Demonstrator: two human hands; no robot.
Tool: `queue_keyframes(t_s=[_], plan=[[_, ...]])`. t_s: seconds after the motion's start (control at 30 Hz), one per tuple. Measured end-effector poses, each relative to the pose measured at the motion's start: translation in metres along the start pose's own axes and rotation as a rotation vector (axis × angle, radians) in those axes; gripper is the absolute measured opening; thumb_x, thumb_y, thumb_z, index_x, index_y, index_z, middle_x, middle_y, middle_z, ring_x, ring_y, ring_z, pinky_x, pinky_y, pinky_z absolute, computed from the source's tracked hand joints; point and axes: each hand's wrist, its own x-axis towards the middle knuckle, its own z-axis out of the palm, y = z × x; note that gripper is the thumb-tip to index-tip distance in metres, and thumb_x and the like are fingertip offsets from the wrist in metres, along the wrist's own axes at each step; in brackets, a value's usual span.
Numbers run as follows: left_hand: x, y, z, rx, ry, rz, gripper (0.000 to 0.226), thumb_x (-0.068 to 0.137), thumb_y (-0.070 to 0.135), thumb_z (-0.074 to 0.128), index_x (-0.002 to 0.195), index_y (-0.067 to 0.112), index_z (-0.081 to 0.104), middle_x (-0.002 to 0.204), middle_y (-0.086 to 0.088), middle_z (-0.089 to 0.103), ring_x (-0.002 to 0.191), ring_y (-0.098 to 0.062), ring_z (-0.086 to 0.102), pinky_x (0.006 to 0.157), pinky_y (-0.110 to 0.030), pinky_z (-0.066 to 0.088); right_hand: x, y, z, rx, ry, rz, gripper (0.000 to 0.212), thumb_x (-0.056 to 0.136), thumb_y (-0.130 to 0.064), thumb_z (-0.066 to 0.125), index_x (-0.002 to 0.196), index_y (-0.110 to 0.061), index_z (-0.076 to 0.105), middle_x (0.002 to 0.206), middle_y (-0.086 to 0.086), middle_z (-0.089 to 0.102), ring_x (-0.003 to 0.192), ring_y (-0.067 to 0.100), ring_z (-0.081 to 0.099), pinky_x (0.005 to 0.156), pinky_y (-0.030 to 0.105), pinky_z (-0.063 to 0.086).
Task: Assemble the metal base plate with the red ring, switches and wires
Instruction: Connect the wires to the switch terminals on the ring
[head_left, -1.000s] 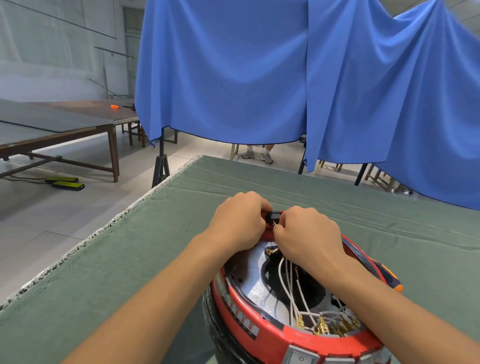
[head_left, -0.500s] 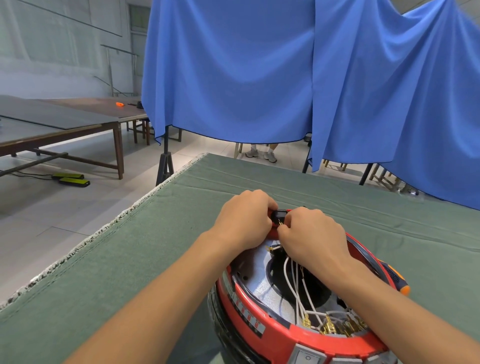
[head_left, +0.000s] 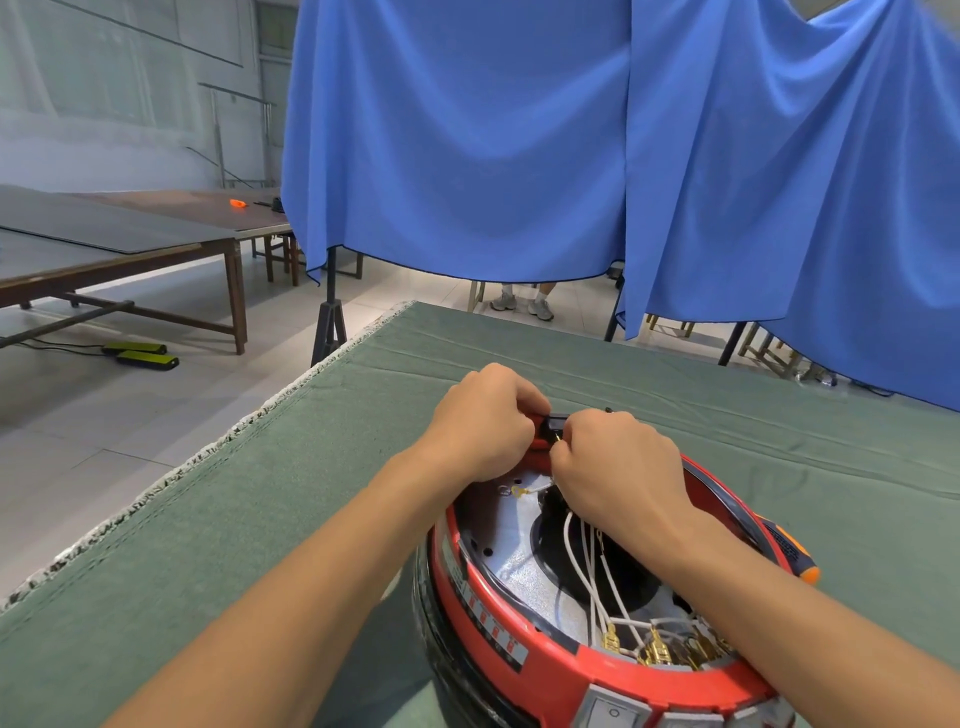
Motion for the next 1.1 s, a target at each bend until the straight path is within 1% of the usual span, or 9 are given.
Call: queue_keyframes(t_s=[0.2,0.4,0.53,0.63,0.7,0.83,0.9,1.0,1.1], plan=[[0.002,-0.002,-0.001,-0.045,-0.02,-0.008,0.04,0.08,0.001,0.05,0.106,0.02,0.074,0.107,0.002,0.072,0.105,-0.016,0.062,0.095,-0.034,0.049,0.002,0.0,0.001,-0.001,-0.028,-0.014,0.023,0.093,-0.025,0.042,0.072,-0.018,0.045,0.066,0.0,0.041,0.064,0.024,0.044,0.05,0.029,0.024],[-0.001,-0.001,-0.001,0.002,0.012,0.019,0.037,0.08,0.005,0.052,0.103,0.025,0.074,0.104,0.005,0.073,0.104,-0.015,0.062,0.089,-0.028,0.049,0.005,0.0,0.001,0.018,-0.024,-0.017,0.019,0.093,-0.026,0.042,0.077,-0.018,0.049,0.068,0.0,0.045,0.063,0.022,0.045,0.048,0.028,0.022],[-0.001,0.0,-0.004,0.01,0.016,0.028,0.039,0.078,0.005,0.052,0.1,0.027,0.075,0.102,0.006,0.073,0.102,-0.016,0.062,0.088,-0.029,0.049,0.01,0.0,0.0,0.025,-0.058,-0.014,0.019,0.092,-0.024,0.043,0.074,-0.019,0.045,0.061,-0.003,0.037,0.054,0.017,0.035,0.046,0.027,0.019],[-0.002,0.0,-0.004,0.006,0.008,0.027,0.038,0.078,0.006,0.052,0.101,0.027,0.074,0.102,0.005,0.073,0.102,-0.016,0.063,0.089,-0.032,0.05,0.01,-0.001,0.002,0.039,-0.045,-0.005,0.021,0.092,-0.024,0.042,0.072,-0.019,0.042,0.064,-0.002,0.038,0.061,0.023,0.039,0.048,0.03,0.02],[-0.002,0.0,-0.003,0.01,0.006,0.026,0.039,0.077,0.006,0.052,0.101,0.028,0.074,0.103,0.005,0.073,0.104,-0.018,0.062,0.09,-0.035,0.05,0.011,0.0,0.004,0.043,-0.048,-0.01,0.023,0.092,-0.026,0.042,0.07,-0.019,0.042,0.061,-0.003,0.037,0.055,0.018,0.037,0.047,0.028,0.019],[0.0,-0.001,0.001,-0.043,0.021,-0.012,0.041,0.079,0.002,0.049,0.106,0.023,0.071,0.108,0.002,0.071,0.106,-0.018,0.061,0.093,-0.036,0.049,0.012,0.005,0.004,0.114,-0.057,0.018,0.024,0.088,-0.03,0.046,0.073,-0.014,0.055,0.066,0.0,0.051,0.06,0.019,0.048,0.05,0.027,0.029],[0.001,-0.004,0.001,-0.14,0.045,-0.057,0.039,0.08,-0.001,0.047,0.104,0.018,0.071,0.104,-0.002,0.071,0.1,-0.017,0.063,0.088,-0.031,0.05,0.01,0.008,0.001,0.145,-0.038,0.037,0.027,0.087,-0.033,0.049,0.075,-0.013,0.062,0.07,0.003,0.06,0.067,0.024,0.055,0.053,0.029,0.036],[0.002,-0.008,0.0,-0.239,0.058,-0.118,0.028,0.081,0.003,0.053,0.097,0.015,0.072,0.092,-0.003,0.07,0.083,-0.015,0.063,0.071,-0.023,0.047,0.006,0.015,-0.007,0.178,0.021,0.071,0.031,0.088,-0.042,0.051,0.076,-0.016,0.063,0.076,0.003,0.063,0.072,0.028,0.055,0.057,0.032,0.035],[-0.001,-0.014,-0.003,-0.114,-0.043,-0.168,0.014,0.08,0.013,0.059,0.087,0.014,0.071,0.08,-0.003,0.069,0.073,-0.018,0.061,0.065,-0.026,0.047,-0.001,0.029,-0.015,0.213,0.032,0.115,0.026,0.088,-0.042,0.051,0.079,-0.021,0.062,0.083,0.001,0.063,0.08,0.029,0.056,0.062,0.032,0.036]])
